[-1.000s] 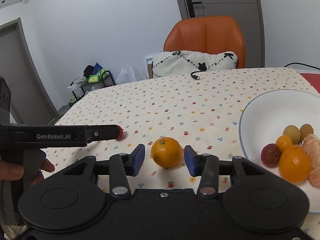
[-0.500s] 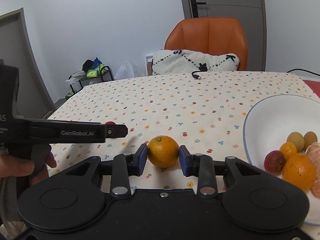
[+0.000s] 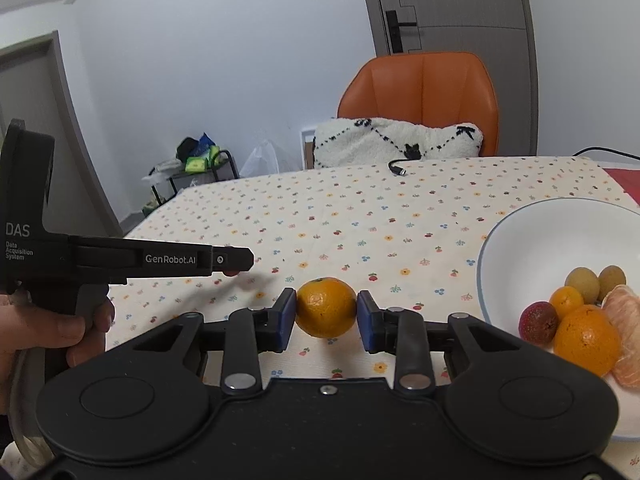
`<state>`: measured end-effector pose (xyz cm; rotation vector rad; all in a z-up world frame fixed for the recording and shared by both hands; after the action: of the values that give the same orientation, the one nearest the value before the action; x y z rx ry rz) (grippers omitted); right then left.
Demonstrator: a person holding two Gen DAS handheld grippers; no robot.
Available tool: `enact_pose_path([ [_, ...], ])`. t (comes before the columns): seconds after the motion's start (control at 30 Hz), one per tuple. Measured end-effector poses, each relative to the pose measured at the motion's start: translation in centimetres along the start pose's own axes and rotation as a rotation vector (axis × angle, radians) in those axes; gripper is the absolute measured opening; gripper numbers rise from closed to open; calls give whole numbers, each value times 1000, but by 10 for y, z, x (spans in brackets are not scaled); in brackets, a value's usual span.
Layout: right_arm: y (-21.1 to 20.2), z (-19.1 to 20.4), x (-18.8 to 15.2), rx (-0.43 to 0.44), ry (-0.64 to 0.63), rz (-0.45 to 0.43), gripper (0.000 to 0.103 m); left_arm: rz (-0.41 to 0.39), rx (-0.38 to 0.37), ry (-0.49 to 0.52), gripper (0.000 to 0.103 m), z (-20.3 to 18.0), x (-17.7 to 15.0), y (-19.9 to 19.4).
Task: Organize fruits
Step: 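Grasp the red pomegranate with the left gripper while the right gripper grasps the orange, then carry the pomegranate with the left gripper while the right gripper carries the orange to the plate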
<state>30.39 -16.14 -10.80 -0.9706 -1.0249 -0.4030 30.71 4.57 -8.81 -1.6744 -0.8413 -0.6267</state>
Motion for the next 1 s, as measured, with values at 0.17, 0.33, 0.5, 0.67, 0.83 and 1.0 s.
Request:
enact_pose_path([
  [0.17, -8, -3, 1, 1, 17, -19, 31, -8, -25, -3, 22, -9, 3, -7],
  [0.33, -20, -12, 5, -14, 36, -52, 31, -23, -62, 20, 22, -27, 7, -13],
  [0.5, -32, -25, 8, -45, 48, -76, 31, -35, -102, 47, 22, -49, 11, -15],
  [0.67, -44, -44, 8, -82, 76, -95, 30, -36, -144, 68, 22, -73, 11, -14],
  [0.83, -57, -61, 7, -120, 111, -109, 31, -31, -190, 89, 22, -95, 12, -9],
  [1.0, -72, -77, 4, -164, 124, -126, 31, -26, -228, 119, 22, -119, 11, -6],
])
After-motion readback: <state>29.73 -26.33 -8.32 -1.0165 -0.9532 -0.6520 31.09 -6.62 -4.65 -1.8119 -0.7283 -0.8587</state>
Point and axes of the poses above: each gripper's, at about its wrist camera, not at the fingertips, and y roughly the way its jaws point, z to its left, x to its top, the point moved 1 cm from there along y, roughly the way its jaws point, and after that the axes turned 5 degrees about -y, right-handed, at the moved point
